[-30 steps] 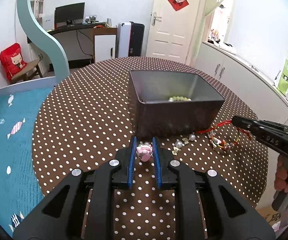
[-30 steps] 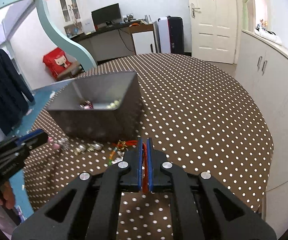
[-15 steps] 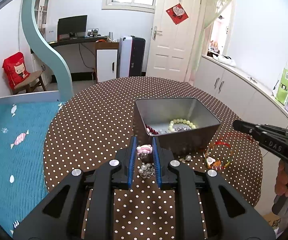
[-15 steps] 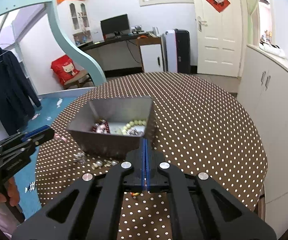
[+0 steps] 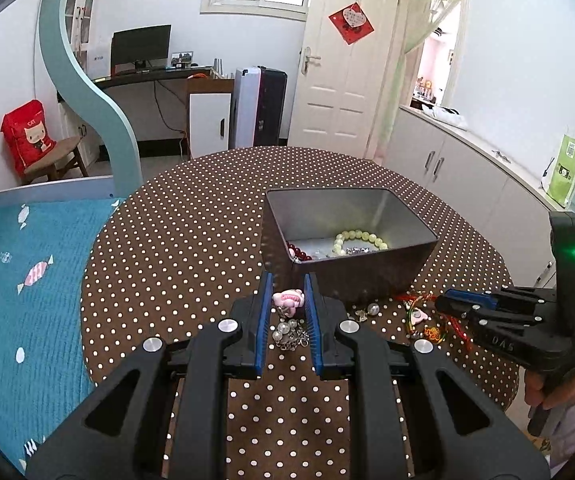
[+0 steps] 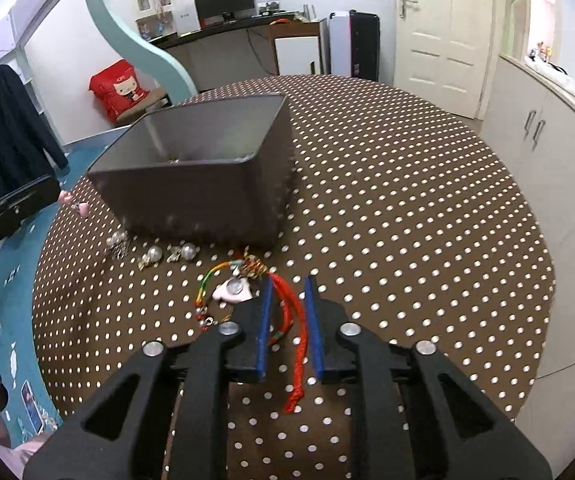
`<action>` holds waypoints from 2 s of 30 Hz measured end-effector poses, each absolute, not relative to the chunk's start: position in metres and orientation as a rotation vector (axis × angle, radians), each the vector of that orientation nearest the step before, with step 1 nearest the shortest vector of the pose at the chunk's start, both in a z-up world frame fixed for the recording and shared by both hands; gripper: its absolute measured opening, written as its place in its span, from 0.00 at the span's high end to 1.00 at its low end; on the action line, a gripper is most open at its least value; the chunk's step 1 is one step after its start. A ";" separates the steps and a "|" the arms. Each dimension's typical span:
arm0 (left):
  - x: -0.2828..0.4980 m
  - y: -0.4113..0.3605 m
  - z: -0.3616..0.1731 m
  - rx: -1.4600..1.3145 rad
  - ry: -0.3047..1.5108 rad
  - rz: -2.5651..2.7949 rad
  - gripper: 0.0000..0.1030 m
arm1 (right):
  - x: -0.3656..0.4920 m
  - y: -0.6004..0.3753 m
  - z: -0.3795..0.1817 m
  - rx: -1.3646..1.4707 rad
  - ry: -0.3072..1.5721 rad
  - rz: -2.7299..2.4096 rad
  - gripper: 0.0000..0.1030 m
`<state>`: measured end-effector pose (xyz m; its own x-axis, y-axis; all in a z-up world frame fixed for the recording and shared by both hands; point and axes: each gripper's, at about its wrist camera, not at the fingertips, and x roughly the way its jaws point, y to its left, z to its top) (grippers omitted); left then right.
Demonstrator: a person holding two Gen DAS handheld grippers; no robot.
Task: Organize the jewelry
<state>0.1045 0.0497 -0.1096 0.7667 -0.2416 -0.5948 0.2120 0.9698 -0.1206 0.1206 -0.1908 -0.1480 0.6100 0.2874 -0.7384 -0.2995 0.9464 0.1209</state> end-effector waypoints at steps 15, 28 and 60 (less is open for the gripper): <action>0.114 0.052 -0.122 -0.065 0.693 -0.248 0.84 | 0.132 -0.188 -0.135 -0.014 0.785 0.389 0.98; 0.106 0.058 -0.111 -0.066 0.651 -0.245 0.84 | 0.109 -0.188 -0.087 -0.037 0.645 0.416 0.98; 0.167 0.012 -0.073 -0.067 0.579 -0.382 0.84 | 0.168 -0.153 -0.065 -0.034 0.599 0.497 0.98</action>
<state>0.1669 0.0122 -0.0730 0.7692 -0.3703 -0.5208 0.3334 0.9278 -0.1674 0.1678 -0.1532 -0.0654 0.7123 0.4382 -0.5483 -0.4574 0.8823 0.1109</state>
